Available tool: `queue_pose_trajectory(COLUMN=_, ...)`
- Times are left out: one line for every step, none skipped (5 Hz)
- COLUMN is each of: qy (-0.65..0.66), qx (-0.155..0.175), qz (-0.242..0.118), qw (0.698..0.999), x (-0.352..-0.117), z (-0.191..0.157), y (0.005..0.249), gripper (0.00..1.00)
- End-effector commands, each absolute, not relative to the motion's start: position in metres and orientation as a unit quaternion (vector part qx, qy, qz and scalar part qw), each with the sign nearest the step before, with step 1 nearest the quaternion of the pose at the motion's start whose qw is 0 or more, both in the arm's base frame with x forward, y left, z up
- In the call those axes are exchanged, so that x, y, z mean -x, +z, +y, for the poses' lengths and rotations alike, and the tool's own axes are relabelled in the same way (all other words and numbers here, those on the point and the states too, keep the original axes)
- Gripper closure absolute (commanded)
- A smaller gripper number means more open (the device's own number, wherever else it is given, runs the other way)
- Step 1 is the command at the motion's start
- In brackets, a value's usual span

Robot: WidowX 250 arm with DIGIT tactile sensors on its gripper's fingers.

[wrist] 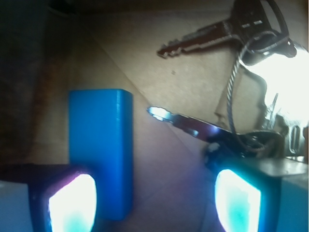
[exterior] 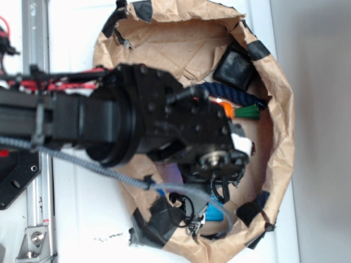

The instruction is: Grab the blue block.

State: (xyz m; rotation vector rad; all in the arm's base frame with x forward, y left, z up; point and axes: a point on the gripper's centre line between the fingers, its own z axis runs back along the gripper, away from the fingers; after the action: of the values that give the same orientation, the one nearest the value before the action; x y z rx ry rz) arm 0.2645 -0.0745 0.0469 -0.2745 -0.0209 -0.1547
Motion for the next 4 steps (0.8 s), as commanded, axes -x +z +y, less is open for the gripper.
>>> queue_pose_trajectory(qy=-0.126, qx=0.154, qz=-0.016, qw=0.980, x=-0.265, z=-0.112, y=0.052, gripper=0.00)
queue_pose_trajectory(qy=-0.146, qx=0.150, qz=-0.001, qw=0.978, x=-0.258, z=-0.130, y=0.038, gripper=0.00)
queue_pose_trajectory(qy=-0.154, qx=0.079, qz=0.009, qw=0.985, x=-0.251, z=-0.144, y=0.015, gripper=0.00)
queue_pose_trajectory(qy=-0.137, qx=0.043, qz=0.007, qw=0.990, x=-0.256, z=-0.125, y=0.004, gripper=0.00)
